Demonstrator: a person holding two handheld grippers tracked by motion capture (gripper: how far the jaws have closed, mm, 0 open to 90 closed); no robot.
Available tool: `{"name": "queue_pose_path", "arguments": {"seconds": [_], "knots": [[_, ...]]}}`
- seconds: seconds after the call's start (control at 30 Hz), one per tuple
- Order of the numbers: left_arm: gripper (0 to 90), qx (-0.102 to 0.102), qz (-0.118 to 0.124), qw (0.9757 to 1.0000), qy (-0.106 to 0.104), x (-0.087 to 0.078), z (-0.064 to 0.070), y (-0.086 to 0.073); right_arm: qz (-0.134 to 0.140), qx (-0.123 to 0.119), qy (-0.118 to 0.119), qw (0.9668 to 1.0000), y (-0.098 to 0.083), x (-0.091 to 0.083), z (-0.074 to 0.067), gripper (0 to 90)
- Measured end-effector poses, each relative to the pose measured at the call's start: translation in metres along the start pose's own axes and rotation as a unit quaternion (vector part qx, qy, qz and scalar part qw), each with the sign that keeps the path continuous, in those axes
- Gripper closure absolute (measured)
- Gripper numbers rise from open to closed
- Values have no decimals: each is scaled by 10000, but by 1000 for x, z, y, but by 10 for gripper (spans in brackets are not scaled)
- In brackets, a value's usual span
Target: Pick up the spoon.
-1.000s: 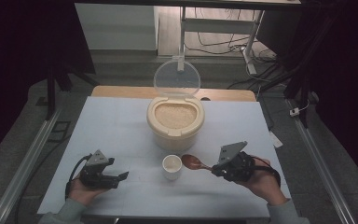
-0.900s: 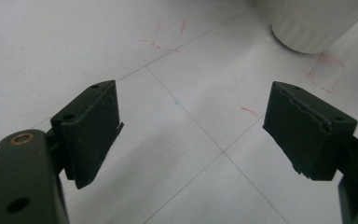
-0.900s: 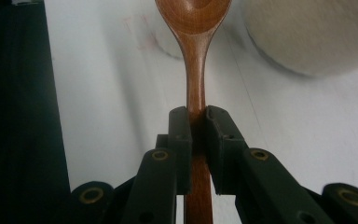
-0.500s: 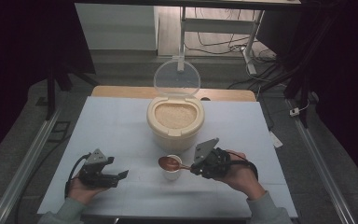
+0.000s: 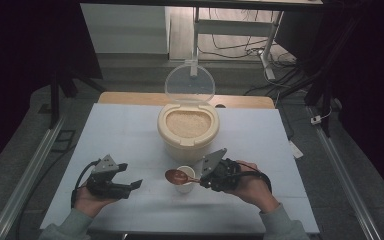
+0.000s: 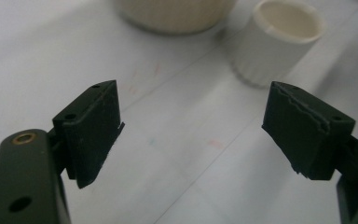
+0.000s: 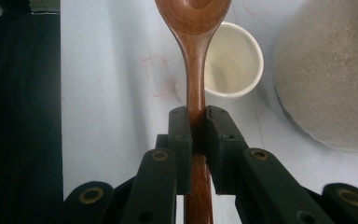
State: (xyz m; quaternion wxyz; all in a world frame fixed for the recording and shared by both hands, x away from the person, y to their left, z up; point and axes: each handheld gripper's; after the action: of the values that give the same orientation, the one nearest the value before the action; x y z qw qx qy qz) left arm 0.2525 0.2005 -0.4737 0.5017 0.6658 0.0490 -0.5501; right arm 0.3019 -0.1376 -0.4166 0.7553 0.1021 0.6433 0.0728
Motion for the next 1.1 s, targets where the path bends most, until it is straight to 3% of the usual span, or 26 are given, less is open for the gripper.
{"name": "queue_pose_path", "arguments": {"seconds": [0.07,0.27,0.47,0.57,0.63,0.67,0.8,0.83,0.9,1.1], "knots": [[198,262,117,9995,-91,-7,13,16,-57,-4,0,10000,1,2,-1,802],[216,609,104,9977,-284,-10,31,39,-107,-25,-26,9999,3,4,-2,802],[243,986,-29,9940,-480,-10,48,62,-117,-41,-15,9999,4,6,-2,802],[272,1247,-193,9902,-593,-5,57,76,-130,-76,-22,9999,5,8,-3,801],[293,1498,-448,9855,-663,5,67,88,-127,-90,-20,9999,7,8,-3,801],[306,1498,-448,9855,-663,5,67,88,-129,-98,-34,9999,7,8,-4,801],[337,1737,-766,9788,-762,20,75,100,-130,-135,-49,9998,9,9,-5,802],[360,1840,-907,9759,-742,26,78,104,-131,-135,-53,9998,9,9,-6,801],[377,1871,-967,9746,-761,28,79,106,-149,-176,-9,9997,10,9,-6,802],[476,2089,-1294,9650,-916,42,85,115,-190,-289,-84,9994,12,10,-7,801]]}}
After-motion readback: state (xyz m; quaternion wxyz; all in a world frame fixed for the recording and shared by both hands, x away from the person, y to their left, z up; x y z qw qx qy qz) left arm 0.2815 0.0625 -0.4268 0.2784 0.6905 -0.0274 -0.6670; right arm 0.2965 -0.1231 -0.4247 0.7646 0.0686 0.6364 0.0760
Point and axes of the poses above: each handheld gripper's, and its own axes: x roughly forward along the jaws, y roughly out of its top, z roughly to its right, and after that the axes turned 14 degrees about -z, right-handed
